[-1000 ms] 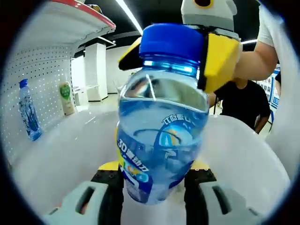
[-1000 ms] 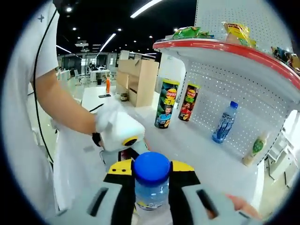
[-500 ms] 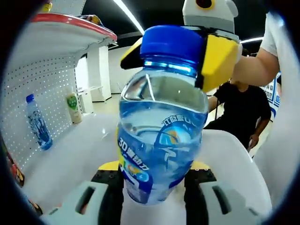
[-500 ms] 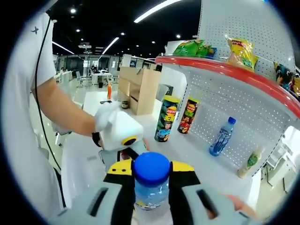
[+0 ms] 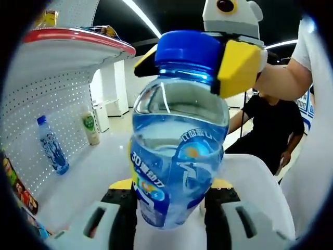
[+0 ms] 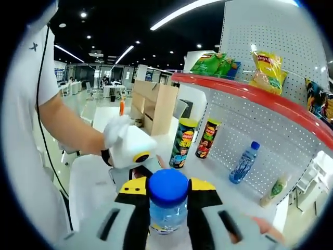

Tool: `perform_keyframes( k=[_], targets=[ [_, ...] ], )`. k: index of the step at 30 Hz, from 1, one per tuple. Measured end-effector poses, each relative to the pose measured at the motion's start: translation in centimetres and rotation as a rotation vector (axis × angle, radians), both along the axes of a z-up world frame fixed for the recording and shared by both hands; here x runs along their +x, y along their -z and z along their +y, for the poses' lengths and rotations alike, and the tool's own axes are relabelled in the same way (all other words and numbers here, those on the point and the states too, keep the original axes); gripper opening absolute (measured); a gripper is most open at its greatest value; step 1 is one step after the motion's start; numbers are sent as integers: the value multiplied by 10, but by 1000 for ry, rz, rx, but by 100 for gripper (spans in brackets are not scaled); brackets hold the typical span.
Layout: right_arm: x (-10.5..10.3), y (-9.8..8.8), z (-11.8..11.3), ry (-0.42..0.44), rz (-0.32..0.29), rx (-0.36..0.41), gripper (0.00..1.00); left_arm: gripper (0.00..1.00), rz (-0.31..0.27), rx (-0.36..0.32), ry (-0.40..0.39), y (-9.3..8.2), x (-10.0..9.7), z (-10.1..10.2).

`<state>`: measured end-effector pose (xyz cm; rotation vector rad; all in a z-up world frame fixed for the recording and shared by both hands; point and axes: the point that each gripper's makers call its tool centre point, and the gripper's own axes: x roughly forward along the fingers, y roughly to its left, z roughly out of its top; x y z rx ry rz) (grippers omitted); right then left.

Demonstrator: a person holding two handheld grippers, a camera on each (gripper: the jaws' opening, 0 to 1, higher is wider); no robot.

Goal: Place the items from the shopping basket onto the snack and drink counter

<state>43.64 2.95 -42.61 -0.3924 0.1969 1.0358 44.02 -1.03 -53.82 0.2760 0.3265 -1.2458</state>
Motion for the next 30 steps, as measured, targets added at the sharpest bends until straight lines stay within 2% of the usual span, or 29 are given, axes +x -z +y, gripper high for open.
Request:
perform_keyframes(
  k=[12,23,30],
  targets=[
    [14,-13,2,-7,11,25,25,51,5,-6,3,-11,12,3],
    [30,-28,6,-20,-5,51,25,51,-12,-18,-23,-28,30,6],
    [40,-33,11,-26,-22,48,25,51,-27,-20,-33,-32,42,9]
  ],
)
